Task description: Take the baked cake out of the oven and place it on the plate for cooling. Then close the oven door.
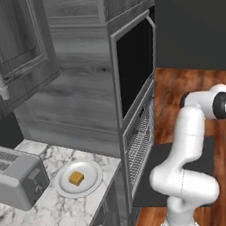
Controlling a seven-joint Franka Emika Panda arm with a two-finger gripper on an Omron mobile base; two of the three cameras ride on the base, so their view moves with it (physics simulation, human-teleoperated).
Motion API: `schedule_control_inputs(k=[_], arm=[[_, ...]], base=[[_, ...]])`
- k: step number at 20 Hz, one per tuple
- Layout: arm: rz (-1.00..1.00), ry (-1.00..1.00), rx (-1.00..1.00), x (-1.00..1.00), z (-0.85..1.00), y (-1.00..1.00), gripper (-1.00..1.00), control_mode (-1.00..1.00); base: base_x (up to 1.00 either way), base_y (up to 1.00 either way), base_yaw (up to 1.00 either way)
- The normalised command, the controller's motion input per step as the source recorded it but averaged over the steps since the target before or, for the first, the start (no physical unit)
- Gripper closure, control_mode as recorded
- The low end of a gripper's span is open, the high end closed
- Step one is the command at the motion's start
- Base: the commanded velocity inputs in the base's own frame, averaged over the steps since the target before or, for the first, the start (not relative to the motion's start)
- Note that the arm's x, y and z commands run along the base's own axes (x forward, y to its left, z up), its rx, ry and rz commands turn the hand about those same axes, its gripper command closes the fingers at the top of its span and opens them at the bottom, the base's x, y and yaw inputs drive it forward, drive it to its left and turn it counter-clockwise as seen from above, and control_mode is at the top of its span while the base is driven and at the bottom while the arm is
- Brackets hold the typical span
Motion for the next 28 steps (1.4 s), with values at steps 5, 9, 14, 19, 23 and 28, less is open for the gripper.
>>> schedule_control_inputs(k=[5, 9, 14, 19, 23, 28], arm=[[0.0, -0.12, 0.04, -0.11, -1.0, -0.32, -1.0, -1.0], [0.11, -0.13, 0.08, -0.02, -1.0, 0.0, -1.0, -1.0], [0.14, -0.08, 0.08, 0.0, -0.83, 0.0, -1.0, -1.0], [0.16, -0.05, 0.04, 0.07, -0.83, 0.02, -1.0, -1.0], [0.18, -0.01, 0.02, 0.44, -0.87, 0.11, -1.0, -1.0], [0.17, 0.0, 0.03, 0.52, -0.62, 0.0, -1.0, -1.0]], base=[[0.0, 0.0, 0.0], [0.0, 0.0, 0.0], [0.0, 0.0, 0.0], [0.0, 0.0, 0.0], [0.0, 0.0, 0.0], [0.0, 0.0, 0.0]])
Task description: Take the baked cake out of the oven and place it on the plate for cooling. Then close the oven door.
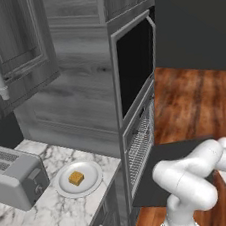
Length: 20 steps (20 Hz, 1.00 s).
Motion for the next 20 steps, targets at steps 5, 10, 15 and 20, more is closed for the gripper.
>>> schedule_control_inputs(k=[5, 10, 15, 20], arm=[[0.17, 0.0, 0.05, 0.61, -0.53, 0.0, -1.0, -1.0], [0.19, -0.02, 0.06, 0.4, -0.6, 0.0, -1.0, -1.0], [0.25, -0.11, 0.15, 0.1, -0.37, 0.12, -1.0, -1.0], [0.4, -0.13, 0.31, 0.22, 0.11, 0.8, -1.0, -1.0]], base=[[0.0, 0.0, 0.0], [0.0, 0.0, 0.0], [0.0, 0.0, 0.0], [0.0, 0.0, 0.0]])
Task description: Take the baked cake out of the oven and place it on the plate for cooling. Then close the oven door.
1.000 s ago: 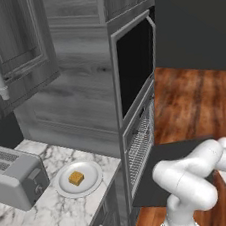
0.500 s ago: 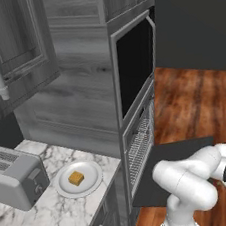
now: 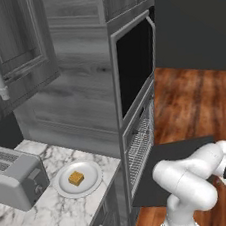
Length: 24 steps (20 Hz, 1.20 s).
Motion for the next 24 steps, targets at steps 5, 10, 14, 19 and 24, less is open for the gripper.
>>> schedule_control_inputs(k=[5, 10, 14, 19, 24], arm=[[0.5, -0.01, 0.42, 0.42, 0.55, 0.93, -1.0, -1.0], [0.5, 0.0, 0.39, 0.3, 0.66, 1.0, -1.0, -1.0], [0.49, -0.02, 0.37, 0.09, 0.46, 1.0, -1.0, -1.0], [0.49, -0.07, 0.38, 0.0, 0.04, 1.0, -1.0, -1.0], [0.49, -0.06, 0.43, -0.03, -0.02, 1.0, -1.0, -1.0]], base=[[0.0, 0.0, 0.0], [0.0, 0.0, 0.0], [0.0, 0.0, 0.0], [0.0, 0.0, 0.0], [0.0, 0.0, 0.0]])
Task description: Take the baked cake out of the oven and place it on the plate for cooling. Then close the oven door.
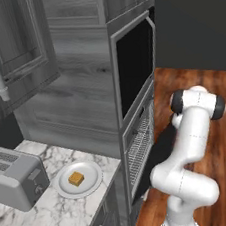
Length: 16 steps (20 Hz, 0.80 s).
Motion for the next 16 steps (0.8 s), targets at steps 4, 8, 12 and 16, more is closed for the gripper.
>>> schedule_control_inputs(k=[4, 8, 12, 16], arm=[[0.47, -0.06, 0.44, 0.0, 0.01, 1.0, -1.0, -1.0], [0.49, -0.03, 0.49, 0.04, 0.0, 0.99, -1.0, -1.0], [0.52, 0.0, 0.54, 0.16, -0.01, 0.92, -1.0, -1.0], [0.56, 0.0, 0.54, 0.1, -0.22, 0.9, -1.0, -1.0]], base=[[0.0, 0.0, 0.0], [0.0, 0.0, 0.0], [0.0, 0.0, 0.0], [0.0, 0.0, 0.0]])
